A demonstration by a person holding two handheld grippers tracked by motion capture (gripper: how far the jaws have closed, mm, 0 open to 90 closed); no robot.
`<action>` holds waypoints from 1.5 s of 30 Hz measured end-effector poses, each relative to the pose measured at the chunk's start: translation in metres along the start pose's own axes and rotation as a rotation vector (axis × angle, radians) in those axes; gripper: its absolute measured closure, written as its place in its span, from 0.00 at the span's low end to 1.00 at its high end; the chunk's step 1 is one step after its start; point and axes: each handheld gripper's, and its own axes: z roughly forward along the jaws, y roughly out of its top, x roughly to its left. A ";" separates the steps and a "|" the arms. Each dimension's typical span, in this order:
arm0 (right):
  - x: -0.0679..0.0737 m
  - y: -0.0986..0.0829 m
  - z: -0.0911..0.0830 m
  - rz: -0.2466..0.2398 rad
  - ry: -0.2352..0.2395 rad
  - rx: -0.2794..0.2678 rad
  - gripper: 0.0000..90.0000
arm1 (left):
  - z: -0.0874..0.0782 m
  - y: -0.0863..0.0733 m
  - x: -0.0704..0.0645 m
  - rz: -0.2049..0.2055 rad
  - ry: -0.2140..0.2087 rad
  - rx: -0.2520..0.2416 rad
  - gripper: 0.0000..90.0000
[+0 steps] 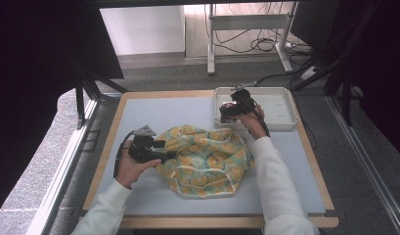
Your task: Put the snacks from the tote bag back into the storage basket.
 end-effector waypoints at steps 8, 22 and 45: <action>0.007 0.001 -0.024 -0.028 0.035 -0.041 0.17 | -0.004 -0.002 0.001 0.000 0.020 -0.016 0.34; 0.023 -0.025 -0.083 -0.102 0.129 -0.126 0.25 | -0.006 -0.001 -0.001 -0.002 0.012 -0.030 0.33; 0.031 -0.125 -0.138 -0.119 0.155 -0.137 0.26 | -0.002 -0.003 0.000 -0.005 0.019 -0.010 0.33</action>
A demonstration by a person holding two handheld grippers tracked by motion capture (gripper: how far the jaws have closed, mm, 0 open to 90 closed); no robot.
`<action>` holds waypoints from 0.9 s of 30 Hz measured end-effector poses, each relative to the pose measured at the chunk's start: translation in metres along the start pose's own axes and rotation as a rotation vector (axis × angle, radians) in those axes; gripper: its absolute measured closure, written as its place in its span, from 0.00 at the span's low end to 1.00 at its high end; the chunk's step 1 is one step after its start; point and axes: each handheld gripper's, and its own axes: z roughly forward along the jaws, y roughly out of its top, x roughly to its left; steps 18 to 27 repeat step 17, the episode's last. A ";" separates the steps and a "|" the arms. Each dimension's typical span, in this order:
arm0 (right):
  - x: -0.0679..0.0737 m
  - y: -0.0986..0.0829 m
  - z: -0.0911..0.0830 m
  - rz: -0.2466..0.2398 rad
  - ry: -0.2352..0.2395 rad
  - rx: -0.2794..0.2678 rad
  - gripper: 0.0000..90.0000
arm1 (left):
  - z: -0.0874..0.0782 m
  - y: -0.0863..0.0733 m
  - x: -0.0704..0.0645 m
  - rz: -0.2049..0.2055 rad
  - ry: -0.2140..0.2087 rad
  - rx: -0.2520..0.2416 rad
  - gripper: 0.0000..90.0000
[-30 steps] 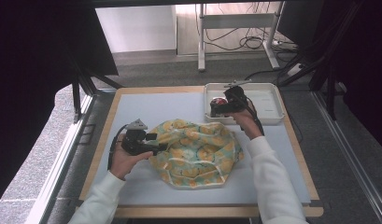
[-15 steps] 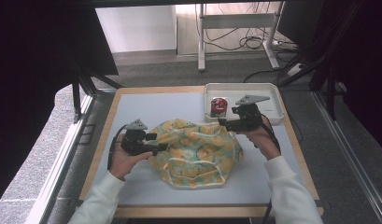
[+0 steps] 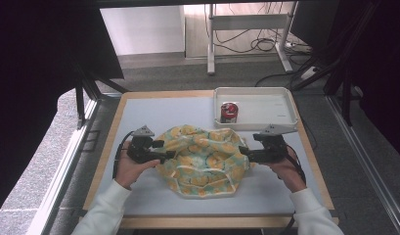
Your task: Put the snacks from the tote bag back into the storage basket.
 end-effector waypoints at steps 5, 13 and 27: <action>-0.002 0.000 0.001 0.002 -0.005 -0.004 0.26 | 0.000 0.000 -0.001 0.005 0.002 0.001 0.33; 0.001 0.001 0.001 -0.010 -0.007 -0.007 0.26 | 0.000 0.000 0.000 -0.001 0.003 0.001 0.33; 0.000 0.000 -0.001 -0.012 -0.009 -0.015 0.26 | 0.001 0.000 0.000 0.003 0.004 0.003 0.33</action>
